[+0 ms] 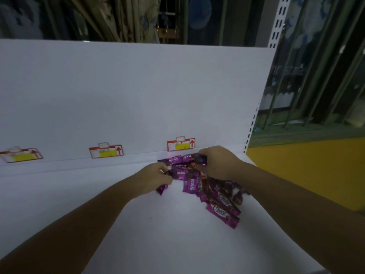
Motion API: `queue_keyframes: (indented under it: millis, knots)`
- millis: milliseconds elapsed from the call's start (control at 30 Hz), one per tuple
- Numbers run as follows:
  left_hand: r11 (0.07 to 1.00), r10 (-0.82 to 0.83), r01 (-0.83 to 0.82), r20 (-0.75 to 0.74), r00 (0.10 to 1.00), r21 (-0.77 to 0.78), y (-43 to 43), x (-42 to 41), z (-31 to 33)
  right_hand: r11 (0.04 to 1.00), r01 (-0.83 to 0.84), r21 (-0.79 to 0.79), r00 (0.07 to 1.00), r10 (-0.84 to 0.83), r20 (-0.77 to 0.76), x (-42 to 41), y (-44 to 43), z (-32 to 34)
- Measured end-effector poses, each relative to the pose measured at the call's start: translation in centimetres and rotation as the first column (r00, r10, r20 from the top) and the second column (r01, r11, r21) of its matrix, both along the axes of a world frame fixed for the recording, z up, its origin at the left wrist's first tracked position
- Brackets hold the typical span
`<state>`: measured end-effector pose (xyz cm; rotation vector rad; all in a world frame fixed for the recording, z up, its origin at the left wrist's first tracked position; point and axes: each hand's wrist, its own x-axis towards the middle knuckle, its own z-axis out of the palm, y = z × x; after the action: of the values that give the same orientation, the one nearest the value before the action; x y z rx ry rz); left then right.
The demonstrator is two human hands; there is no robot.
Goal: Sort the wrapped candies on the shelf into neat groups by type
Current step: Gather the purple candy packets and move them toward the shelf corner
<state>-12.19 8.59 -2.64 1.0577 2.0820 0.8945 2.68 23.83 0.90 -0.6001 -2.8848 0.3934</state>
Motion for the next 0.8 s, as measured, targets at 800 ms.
queue_keyframes:
  millis: [800]
  knots:
    - [0.964, -0.203, 0.262, -0.533, 0.821, 0.037, 1.5, -2.0, -2.6, 0.983, 0.018, -0.181, 0.934, -0.081, -0.348, -0.7, 0.6, 0.8]
